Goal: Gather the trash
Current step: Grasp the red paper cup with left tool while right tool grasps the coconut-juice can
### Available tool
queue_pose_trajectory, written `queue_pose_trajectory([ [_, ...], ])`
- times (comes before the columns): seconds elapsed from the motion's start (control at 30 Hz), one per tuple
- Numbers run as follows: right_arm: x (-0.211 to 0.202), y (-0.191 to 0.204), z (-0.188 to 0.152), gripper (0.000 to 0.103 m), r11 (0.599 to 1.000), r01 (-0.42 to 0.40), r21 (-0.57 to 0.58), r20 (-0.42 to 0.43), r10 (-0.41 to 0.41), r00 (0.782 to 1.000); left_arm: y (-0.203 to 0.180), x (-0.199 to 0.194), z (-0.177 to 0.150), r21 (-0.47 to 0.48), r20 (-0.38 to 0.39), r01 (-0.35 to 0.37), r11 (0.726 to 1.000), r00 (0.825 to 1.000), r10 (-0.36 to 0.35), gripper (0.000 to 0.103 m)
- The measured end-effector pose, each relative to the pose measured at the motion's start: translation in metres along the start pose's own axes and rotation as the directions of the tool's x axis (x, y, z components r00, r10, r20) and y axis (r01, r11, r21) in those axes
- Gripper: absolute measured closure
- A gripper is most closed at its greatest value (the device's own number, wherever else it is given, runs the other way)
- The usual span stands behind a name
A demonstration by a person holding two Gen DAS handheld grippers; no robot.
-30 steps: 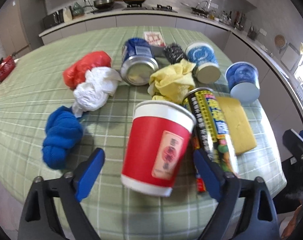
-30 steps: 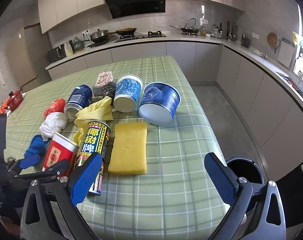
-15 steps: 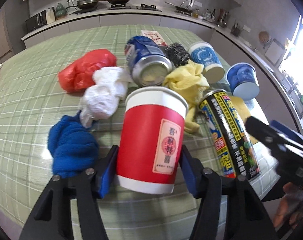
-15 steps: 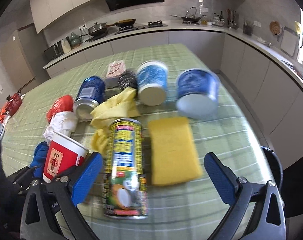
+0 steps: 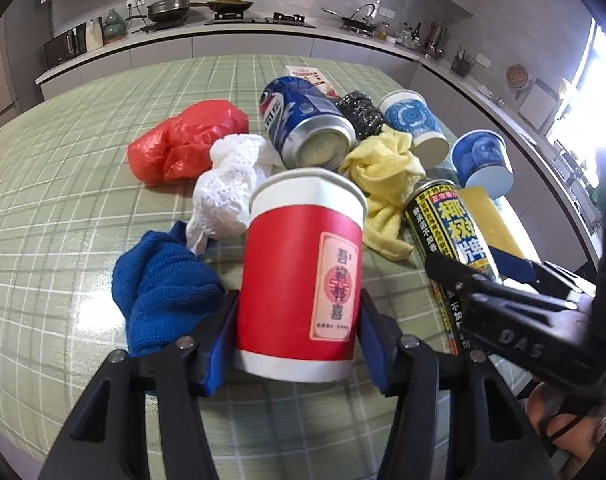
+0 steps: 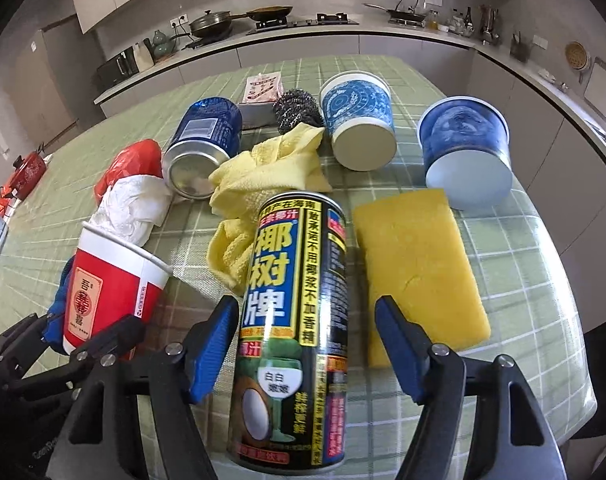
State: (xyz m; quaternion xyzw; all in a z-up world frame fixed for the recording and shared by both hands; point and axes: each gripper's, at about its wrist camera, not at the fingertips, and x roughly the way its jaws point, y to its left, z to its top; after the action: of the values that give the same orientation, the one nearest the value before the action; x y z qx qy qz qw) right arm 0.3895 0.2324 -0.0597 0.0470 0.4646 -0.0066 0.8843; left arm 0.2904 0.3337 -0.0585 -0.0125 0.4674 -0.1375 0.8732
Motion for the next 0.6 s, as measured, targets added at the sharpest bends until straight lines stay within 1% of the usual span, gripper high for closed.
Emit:
queue_pose_trajectory([
  [0.07,0.002,0.000,0.000,0.030,1.000,0.014,-0.005,-0.003,-0.014,1.000,0.000,-0.002,0.002,0.002,0.007,-0.004,1.000,1.000,0.004,0.047],
  [0.1,0.002,-0.001,0.000,0.035,1.000,0.007,0.000,-0.001,-0.007,1.000,0.000,-0.002,0.003,0.002,0.007,-0.002,1.000,1.000,0.002,0.047],
  [0.13,0.001,-0.002,0.001,0.045,1.000,0.003,-0.004,0.001,-0.003,1.000,0.000,-0.003,0.003,0.002,0.009,-0.003,1.000,1.000,0.003,0.047],
  [0.17,-0.001,-0.001,0.000,0.047,1.000,-0.009,-0.012,0.009,0.009,1.000,0.000,-0.004,0.003,0.003,0.011,-0.004,1.000,1.000,0.004,0.047],
  [0.27,-0.005,-0.002,-0.002,0.047,0.999,-0.031,-0.005,0.023,0.031,0.999,0.000,-0.006,0.005,0.003,0.018,0.001,1.000,1.000,-0.001,0.047],
  [0.43,-0.024,-0.010,-0.001,0.047,0.994,-0.095,0.047,0.080,0.091,0.993,-0.004,-0.013,0.010,0.009,0.035,0.014,1.000,0.999,-0.014,0.047],
  [0.5,-0.025,-0.017,0.001,0.047,0.982,-0.171,0.085,0.078,0.165,0.983,-0.007,-0.013,0.011,0.017,0.041,0.013,1.000,0.999,-0.014,0.047],
  [0.6,-0.025,-0.020,0.001,0.047,0.979,-0.175,0.105,0.072,0.168,0.983,-0.010,-0.012,0.014,0.015,0.044,0.014,1.000,0.999,-0.015,0.047],
])
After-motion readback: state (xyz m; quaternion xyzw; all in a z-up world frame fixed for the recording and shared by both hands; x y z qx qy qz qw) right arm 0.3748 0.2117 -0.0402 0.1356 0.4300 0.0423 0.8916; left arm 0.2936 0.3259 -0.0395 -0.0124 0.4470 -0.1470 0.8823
